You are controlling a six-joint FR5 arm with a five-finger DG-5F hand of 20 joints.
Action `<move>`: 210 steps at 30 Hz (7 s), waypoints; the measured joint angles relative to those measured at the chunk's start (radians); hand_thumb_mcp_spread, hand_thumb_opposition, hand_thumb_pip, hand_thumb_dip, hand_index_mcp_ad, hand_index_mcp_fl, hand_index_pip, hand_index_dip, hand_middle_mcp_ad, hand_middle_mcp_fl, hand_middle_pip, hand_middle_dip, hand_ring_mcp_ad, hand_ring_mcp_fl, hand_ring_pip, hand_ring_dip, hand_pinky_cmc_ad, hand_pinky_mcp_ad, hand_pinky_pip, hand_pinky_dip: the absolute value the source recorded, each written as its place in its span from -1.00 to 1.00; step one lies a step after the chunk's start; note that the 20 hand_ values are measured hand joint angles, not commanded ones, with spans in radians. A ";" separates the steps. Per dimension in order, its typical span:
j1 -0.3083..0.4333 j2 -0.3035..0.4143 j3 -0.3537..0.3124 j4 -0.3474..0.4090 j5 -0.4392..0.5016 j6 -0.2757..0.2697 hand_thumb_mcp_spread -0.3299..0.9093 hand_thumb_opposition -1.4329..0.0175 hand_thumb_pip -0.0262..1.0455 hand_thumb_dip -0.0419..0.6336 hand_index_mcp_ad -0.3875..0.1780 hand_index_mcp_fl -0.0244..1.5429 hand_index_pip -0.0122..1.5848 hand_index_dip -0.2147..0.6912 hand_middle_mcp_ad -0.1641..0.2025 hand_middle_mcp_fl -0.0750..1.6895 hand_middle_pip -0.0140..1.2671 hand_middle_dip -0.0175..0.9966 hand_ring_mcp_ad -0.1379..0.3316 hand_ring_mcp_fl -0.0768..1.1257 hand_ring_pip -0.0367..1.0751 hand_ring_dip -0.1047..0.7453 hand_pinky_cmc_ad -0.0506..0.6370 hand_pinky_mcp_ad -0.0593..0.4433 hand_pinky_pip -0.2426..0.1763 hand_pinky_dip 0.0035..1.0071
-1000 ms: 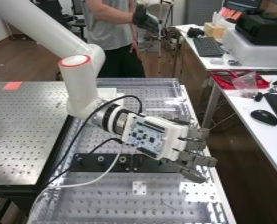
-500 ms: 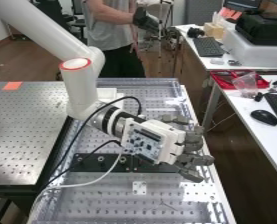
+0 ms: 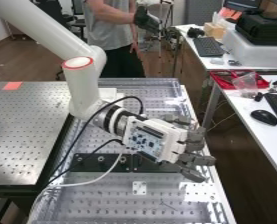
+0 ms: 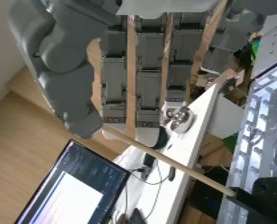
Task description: Grab the chopstick and place it in the clear container
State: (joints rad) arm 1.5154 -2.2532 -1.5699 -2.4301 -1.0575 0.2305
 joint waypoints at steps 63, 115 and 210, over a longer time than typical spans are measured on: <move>-0.036 0.086 0.119 -0.160 0.017 -0.202 0.60 -0.48 -0.08 -0.22 -0.14 0.39 0.07 -0.50 0.11 0.41 -0.21 0.25 -0.24 0.64 -0.77 0.32 0.29 0.16 0.54 -0.62; 0.502 0.278 0.228 -0.657 0.486 -0.514 0.60 -0.51 -0.08 -0.22 -0.13 0.47 -0.05 -0.41 0.12 0.46 -0.29 0.26 -0.39 0.78 -0.79 0.32 0.27 0.27 0.62 -0.62; 0.511 -0.417 1.147 -1.577 0.437 -0.467 0.45 -0.54 -0.03 -0.20 -0.18 0.43 0.03 -0.41 0.09 0.41 -0.19 0.26 -0.47 0.83 -0.80 0.32 0.25 0.28 0.62 -0.43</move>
State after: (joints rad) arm 2.0259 -2.6702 -0.4226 -4.0067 -0.6210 -0.2364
